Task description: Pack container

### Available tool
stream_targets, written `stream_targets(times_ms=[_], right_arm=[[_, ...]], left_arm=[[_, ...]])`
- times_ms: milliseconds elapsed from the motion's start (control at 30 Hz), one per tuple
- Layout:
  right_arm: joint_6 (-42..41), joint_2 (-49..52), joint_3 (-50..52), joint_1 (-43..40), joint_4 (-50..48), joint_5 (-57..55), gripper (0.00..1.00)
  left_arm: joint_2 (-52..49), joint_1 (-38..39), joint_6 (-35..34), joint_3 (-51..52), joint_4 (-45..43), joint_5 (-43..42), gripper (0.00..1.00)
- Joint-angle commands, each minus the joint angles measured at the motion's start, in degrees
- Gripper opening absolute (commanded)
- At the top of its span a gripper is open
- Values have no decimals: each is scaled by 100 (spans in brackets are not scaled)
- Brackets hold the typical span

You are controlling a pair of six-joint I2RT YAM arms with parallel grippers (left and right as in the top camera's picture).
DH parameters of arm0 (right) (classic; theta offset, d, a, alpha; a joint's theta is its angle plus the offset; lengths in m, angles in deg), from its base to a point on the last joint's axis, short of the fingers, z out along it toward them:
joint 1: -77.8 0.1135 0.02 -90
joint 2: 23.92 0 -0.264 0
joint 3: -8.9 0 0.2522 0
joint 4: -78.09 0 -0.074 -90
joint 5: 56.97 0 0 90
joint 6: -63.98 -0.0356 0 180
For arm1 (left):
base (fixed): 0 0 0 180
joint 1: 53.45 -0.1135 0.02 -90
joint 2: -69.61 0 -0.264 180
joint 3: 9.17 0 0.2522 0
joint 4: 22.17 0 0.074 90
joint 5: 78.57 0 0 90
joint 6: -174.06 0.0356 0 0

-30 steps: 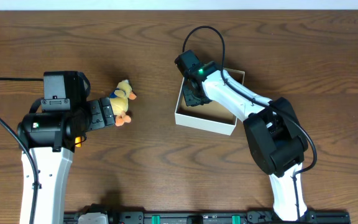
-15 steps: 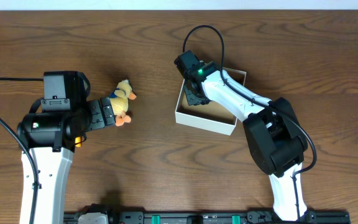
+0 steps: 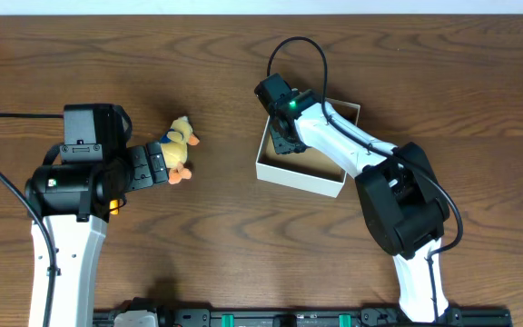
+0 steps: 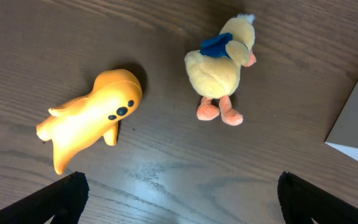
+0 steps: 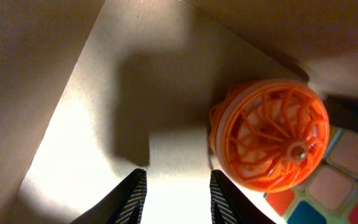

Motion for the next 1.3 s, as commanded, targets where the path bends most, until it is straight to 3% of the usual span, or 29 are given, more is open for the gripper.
stream_targets(times_ms=[0, 300, 467, 633, 933, 1267], right_arm=[[24, -468, -258, 72, 136, 273, 36], [-13, -1589, -343, -90, 369, 11, 34], [-1145, -1993, -343, -612, 968, -656, 20], [-1980, -1923, -326, -1364, 1685, -501, 15], [-1904, -1368, -323, -1939, 1987, -94, 14], [-1141, -431, -323, -1958, 1204, 649, 15]], left_arm=[[-35, -28, 33, -105, 9, 22, 99], [-37, -28, 33, -105, 9, 22, 99], [-37, -28, 33, -105, 11, 22, 99], [-37, -28, 33, -105, 11, 24, 99], [-39, -28, 33, -105, 11, 22, 99], [-39, -28, 33, -105, 11, 22, 99]])
